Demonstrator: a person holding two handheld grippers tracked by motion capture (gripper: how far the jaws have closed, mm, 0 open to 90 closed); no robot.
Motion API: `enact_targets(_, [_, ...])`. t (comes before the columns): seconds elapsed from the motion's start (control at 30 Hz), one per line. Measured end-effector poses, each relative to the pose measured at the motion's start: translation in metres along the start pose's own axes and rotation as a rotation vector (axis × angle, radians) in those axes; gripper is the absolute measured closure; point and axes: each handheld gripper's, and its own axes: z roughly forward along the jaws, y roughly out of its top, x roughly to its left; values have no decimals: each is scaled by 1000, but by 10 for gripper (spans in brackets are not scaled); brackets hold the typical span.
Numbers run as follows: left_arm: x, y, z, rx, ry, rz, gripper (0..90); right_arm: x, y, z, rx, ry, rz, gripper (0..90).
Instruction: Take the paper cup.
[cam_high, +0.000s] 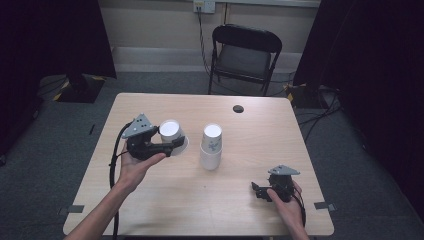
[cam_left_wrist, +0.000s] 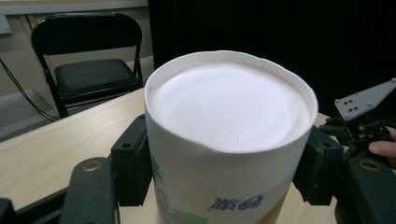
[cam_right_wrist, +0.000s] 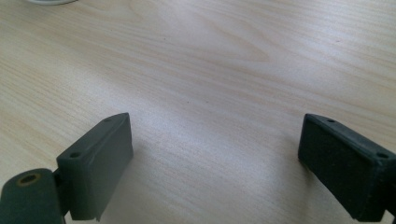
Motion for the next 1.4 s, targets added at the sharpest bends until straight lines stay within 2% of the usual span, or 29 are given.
enact_targets(0.17, [-1, -11, -8, 11, -23, -11, 334, 1, 0, -1, 2, 2, 1, 96])
enact_targets(0.3, [1, -30, -16, 13, -35, -63, 338, 4, -1, -1, 0, 1, 5, 98])
enact_targets(0.5, [3, -49, -22, 36, -28, -100, 342, 10, -2, -4, -13, 34, 1, 140])
enact_targets(0.6, [1, -53, -25, 43, -20, -99, 342, 14, 0, -6, -18, 33, -25, 192])
enact_targets(0.67, [0, -56, -28, 39, -30, -117, 343, 21, 2, -11, -60, 27, -51, 206])
enact_targets(0.7, [0, -57, -29, 37, -33, -124, 343, 25, 4, -14, -79, 40, -60, 210])
enact_targets(0.73, [1, -60, -30, 22, -42, -149, 343, 27, 5, -16, -89, 51, -65, 221])
enact_targets(0.77, [2, -65, -30, 21, -44, -184, 344, 35, 7, -20, -117, 82, -88, 247])
enact_targets(0.9, [0, -77, -30, 22, -59, -221, 347, 53, 10, -25, -161, 148, -135, 259])
enact_targets(1.0, [-3, -82, -28, 35, -66, -229, 347, 67, 13, -28, -173, 205, -163, 272])
enact_targets(1.1, [-6, -84, -27, 45, -70, -244, 351, 75, 16, -31, -189, 214, -172, 302])
enact_targets(1.13, [-9, -87, -26, 45, -88, -265, 351, 83, 19, -35, -208, 231, -166, 339])
enact_targets(1.17, [-9, -87, -26, 45, -88, -265, 351, 83, 19, -35, -208, 231, -166, 339])
enact_targets(1.3, [-14, -86, -25, 42, -114, -279, 351, 100, 30, -39, -233, 288, -183, 390])
enact_targets(1.37, [-16, -82, -25, 26, -122, -287, 351, 106, 37, -39, -240, 331, -157, 407])
enact_targets(1.4, [-16, -79, -25, 19, -129, -287, 351, 111, 45, -37, -231, 369, -166, 411])
